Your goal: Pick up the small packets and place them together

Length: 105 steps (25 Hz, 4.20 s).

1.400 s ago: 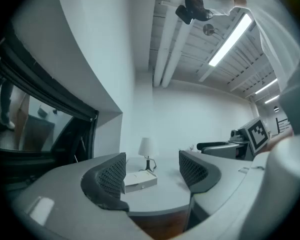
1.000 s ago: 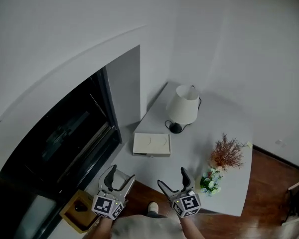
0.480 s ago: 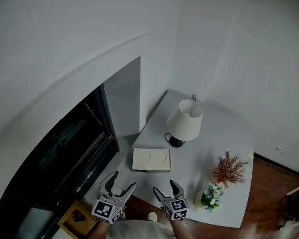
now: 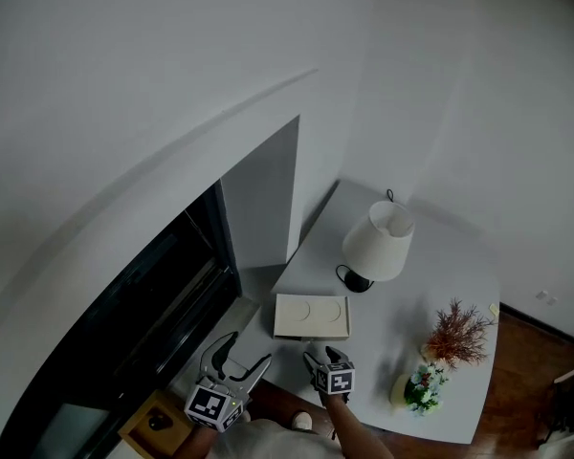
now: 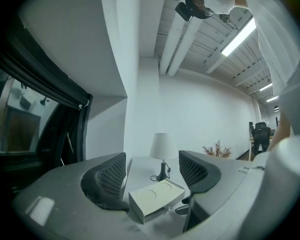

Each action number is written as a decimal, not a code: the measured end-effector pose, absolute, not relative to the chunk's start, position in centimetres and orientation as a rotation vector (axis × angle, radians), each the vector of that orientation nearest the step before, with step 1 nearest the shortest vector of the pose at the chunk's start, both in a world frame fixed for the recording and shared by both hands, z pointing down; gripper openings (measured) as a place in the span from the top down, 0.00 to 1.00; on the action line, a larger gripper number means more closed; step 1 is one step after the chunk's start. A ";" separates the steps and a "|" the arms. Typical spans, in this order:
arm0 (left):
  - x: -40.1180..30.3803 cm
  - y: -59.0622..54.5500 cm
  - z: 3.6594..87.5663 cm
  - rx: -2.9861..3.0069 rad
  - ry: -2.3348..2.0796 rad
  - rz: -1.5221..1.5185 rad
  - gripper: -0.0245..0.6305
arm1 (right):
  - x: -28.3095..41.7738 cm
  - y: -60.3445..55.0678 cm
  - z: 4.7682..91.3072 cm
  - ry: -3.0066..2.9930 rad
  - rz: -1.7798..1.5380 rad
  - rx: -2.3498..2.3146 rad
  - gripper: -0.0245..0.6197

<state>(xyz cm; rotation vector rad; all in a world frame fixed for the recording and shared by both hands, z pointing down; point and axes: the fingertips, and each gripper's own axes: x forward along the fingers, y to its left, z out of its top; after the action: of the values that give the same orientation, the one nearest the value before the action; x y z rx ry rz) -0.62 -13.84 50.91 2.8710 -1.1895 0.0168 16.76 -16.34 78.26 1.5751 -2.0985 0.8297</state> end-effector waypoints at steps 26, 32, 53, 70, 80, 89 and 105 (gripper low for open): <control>-3.0 -14.2 52.9 2.821 -1.190 0.064 0.48 | 15.5 -14.5 83.2 -1.891 1.097 1.492 0.87; -2.0 -14.3 53.5 2.826 -1.133 0.055 0.48 | 14.3 -9.1 83.9 -1.876 1.114 1.428 0.87; 0.7 -15.0 52.3 2.870 -1.070 -0.005 0.48 | 16.8 -12.1 60.3 -2.614 0.465 1.745 0.80; 1.3 -15.9 49.4 2.923 -1.123 -0.072 0.48 | 22.8 -11.5 49.5 -2.403 -0.051 2.123 0.50; 0.5 -16.5 50.9 2.821 -1.154 -0.053 0.44 | 23.7 -10.2 49.6 -2.349 -0.061 2.141 0.38; 0.4 -16.4 50.6 2.833 -1.189 -0.034 0.43 | 22.4 -10.2 51.0 -2.384 -0.050 1.946 0.44; -1.4 -15.3 53.3 2.774 -1.194 0.057 0.43 | 19.9 -13.8 77.8 -1.787 0.131 0.731 0.52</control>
<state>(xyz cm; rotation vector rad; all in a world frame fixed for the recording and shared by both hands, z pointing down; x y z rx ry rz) -1.44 -15.29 53.30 2.7745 -1.1944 0.0571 19.89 -13.76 77.81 0.7315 -1.7872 0.1308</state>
